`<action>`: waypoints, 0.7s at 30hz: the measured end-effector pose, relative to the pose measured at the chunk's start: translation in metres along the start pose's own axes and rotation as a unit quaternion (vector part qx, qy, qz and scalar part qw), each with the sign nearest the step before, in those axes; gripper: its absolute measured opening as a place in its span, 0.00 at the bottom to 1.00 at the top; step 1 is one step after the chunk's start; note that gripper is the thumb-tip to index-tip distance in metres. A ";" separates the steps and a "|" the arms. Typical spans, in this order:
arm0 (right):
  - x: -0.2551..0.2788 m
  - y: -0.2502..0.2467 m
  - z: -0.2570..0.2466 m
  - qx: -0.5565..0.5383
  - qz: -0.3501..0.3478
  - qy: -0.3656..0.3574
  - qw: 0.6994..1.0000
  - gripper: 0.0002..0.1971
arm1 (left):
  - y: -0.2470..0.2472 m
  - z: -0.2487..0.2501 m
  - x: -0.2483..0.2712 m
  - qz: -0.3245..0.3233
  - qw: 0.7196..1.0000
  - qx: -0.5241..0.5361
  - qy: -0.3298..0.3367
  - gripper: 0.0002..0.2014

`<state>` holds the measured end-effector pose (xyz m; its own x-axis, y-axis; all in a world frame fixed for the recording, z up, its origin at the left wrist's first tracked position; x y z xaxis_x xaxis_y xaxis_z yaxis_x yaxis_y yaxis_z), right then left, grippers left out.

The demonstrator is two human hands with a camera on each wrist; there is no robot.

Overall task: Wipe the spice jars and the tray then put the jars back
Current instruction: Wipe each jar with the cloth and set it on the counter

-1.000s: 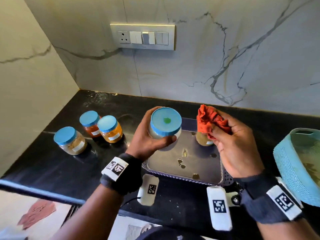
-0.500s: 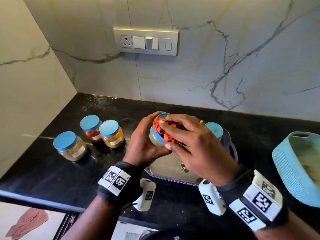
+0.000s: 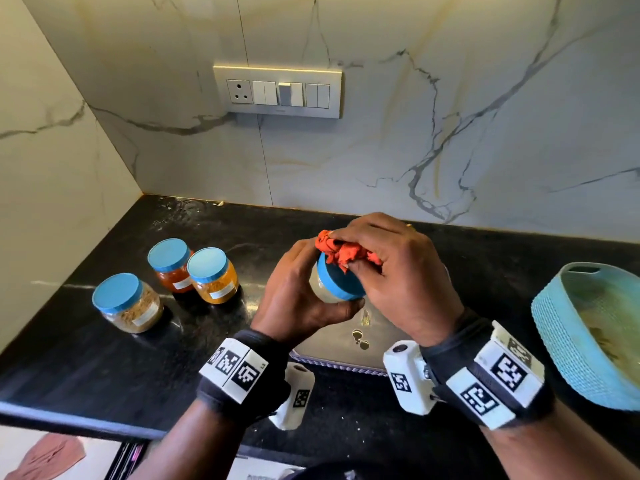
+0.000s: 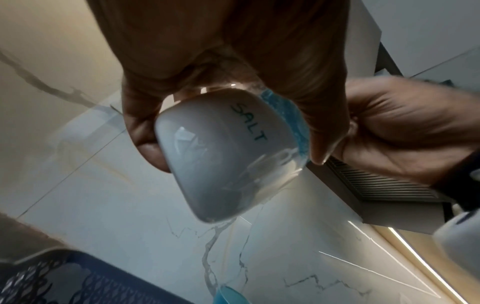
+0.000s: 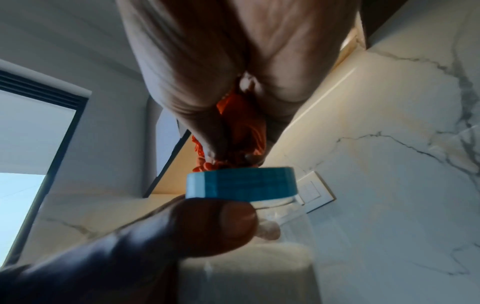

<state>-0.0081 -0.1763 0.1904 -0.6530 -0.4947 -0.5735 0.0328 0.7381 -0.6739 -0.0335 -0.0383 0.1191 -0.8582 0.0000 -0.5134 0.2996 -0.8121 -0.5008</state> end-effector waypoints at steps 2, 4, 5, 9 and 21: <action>0.004 -0.001 -0.012 -0.018 -0.012 -0.020 1.000 0.22 | -0.002 0.003 -0.003 0.003 1.000 0.004 0.009 0.41; 0.011 -0.001 -0.021 -0.016 -0.017 -0.039 0.999 0.21 | -0.008 0.001 -0.004 0.009 1.000 0.012 0.000 0.42; 0.016 -0.003 -0.023 -0.004 -0.020 -0.046 0.999 0.19 | -0.010 0.001 -0.004 0.012 1.000 0.007 -0.003 0.42; 0.034 -0.017 -0.010 0.033 -0.019 -0.060 0.997 0.16 | -0.011 0.003 0.000 0.013 1.000 -0.013 -0.005 0.43; 0.002 -0.011 -0.024 -0.022 -0.025 -0.021 0.999 0.20 | -0.017 0.020 0.002 0.012 0.999 -0.046 0.016 0.42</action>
<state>-0.0277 -0.1745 0.2074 -0.6202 -0.5494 -0.5599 -0.0319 0.7309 -0.6818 -0.0480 -0.0359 0.1404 -0.8371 0.0012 -0.5470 0.3580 -0.7549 -0.5495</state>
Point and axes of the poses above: each hand's wrist, its own x-axis away from the middle knuckle, its own y-axis out of the palm, z = x × y, the point moved 6 cm from there along -x, towards the middle knuckle, and after that the axes turned 1 degree about z, right-handed, at the moved point
